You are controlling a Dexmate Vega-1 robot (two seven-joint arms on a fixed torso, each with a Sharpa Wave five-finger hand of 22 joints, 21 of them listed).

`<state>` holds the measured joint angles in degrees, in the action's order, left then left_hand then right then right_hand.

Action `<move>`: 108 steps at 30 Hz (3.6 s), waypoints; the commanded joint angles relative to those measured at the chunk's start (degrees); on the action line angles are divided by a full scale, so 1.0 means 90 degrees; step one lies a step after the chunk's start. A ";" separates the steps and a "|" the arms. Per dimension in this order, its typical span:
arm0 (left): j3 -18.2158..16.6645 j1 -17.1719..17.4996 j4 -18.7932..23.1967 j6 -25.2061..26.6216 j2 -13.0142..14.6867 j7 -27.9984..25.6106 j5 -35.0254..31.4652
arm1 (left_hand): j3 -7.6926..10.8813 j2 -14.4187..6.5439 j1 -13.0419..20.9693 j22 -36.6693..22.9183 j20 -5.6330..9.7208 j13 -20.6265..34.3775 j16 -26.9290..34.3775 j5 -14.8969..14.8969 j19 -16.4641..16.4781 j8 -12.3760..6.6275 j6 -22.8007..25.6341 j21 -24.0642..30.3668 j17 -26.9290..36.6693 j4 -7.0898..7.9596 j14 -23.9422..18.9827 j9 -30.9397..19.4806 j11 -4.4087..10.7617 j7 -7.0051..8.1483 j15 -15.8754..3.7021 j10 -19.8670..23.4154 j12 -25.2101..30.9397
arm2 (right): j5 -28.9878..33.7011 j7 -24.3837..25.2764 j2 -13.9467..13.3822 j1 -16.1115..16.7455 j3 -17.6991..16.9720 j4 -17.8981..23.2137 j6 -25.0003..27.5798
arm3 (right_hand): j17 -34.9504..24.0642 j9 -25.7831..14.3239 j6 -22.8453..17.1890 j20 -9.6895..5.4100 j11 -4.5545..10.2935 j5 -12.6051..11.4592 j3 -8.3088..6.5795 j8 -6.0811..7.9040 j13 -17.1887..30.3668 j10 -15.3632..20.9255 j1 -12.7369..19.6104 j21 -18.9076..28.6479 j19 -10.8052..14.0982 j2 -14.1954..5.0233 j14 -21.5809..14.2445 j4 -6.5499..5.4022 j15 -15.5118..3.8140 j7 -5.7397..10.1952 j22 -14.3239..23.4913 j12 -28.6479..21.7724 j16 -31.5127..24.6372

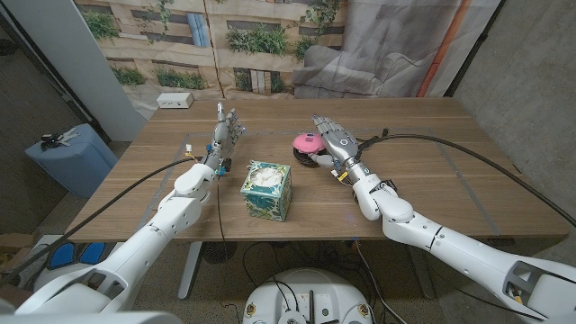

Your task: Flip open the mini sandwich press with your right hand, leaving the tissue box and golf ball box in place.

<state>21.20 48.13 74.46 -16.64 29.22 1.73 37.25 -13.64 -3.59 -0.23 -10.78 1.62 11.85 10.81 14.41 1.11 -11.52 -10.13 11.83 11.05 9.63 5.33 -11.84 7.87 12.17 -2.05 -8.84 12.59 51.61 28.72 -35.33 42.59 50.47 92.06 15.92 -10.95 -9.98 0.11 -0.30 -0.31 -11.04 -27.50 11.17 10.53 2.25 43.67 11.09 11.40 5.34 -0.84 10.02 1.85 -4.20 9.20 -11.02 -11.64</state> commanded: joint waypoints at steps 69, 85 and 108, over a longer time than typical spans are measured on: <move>0.0000 -0.0001 -0.0003 0.0000 -0.0001 0.0001 0.0000 | -0.0047 -0.0332 -0.0001 -0.0017 0.0023 0.0015 0.0044 0.0030 0.0024 -0.0033 -0.0215 0.0041 0.0021 0.0004 0.0044 -0.0029 -0.0016 0.0051 -0.0237 -0.0031 0.0039 | -0.0928 -0.0217 0.0367 -0.0695 -0.0362 -0.0198 -0.0214 | -0.0024 -0.0035 -0.0080 0.0118 -0.0024 -0.0033 0.0006 -0.0004 0.0023 0.0068 0.0017 -0.0051 0.0031 -0.0063 -0.0008 -0.0092 0.0126 0.0001 0.0032 -0.0002 -0.0001; 0.0001 -0.0003 -0.0007 -0.0002 -0.0002 0.0002 0.0000 | -0.0048 -0.0331 -0.0002 -0.0017 0.0020 0.0015 0.0045 0.0030 0.0023 -0.0032 -0.0216 0.0040 0.0021 0.0004 0.0042 -0.0029 -0.0013 0.0051 -0.0231 -0.0023 0.0042 | -0.1245 -0.0652 0.0456 -0.1015 -0.0346 -0.0343 -0.0253 | -0.0026 -0.0035 -0.0036 0.0143 -0.0042 -0.0039 0.0010 -0.0028 0.0024 0.0032 0.0022 -0.0059 0.0007 -0.0076 0.0017 -0.0090 0.0132 -0.0001 0.0032 0.0012 0.0008; 0.0001 -0.0004 -0.0011 -0.0004 -0.0003 0.0004 -0.0001 | -0.0048 -0.0330 -0.0001 -0.0017 0.0020 0.0015 0.0043 0.0030 0.0025 -0.0031 -0.0218 0.0041 0.0021 0.0004 0.0046 -0.0029 -0.0020 0.0052 -0.0234 -0.0026 0.0042 | -0.1675 -0.1040 0.0612 -0.1565 -0.0297 -0.0828 -0.0507 | -0.0030 -0.0036 -0.0024 0.0153 -0.0023 -0.0054 0.0003 -0.0032 0.0025 0.0043 0.0042 -0.0065 -0.0029 -0.0123 0.0020 -0.0090 0.0134 0.0009 0.0033 0.0003 0.0002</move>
<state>21.21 48.09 74.40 -16.66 29.20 1.78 37.24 -13.64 -3.59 -0.23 -10.77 1.62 11.85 10.81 14.41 1.11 -11.52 -10.13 11.83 11.05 9.63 5.33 -11.84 7.87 12.17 -2.05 -8.84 12.59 38.34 20.62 -30.69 30.94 47.36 87.11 12.68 -11.09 -9.98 -0.41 1.15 -0.52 -11.05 -27.34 11.18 10.53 2.46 43.68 10.69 11.17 4.72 -0.74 9.40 2.56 -4.10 9.21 -11.02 -11.65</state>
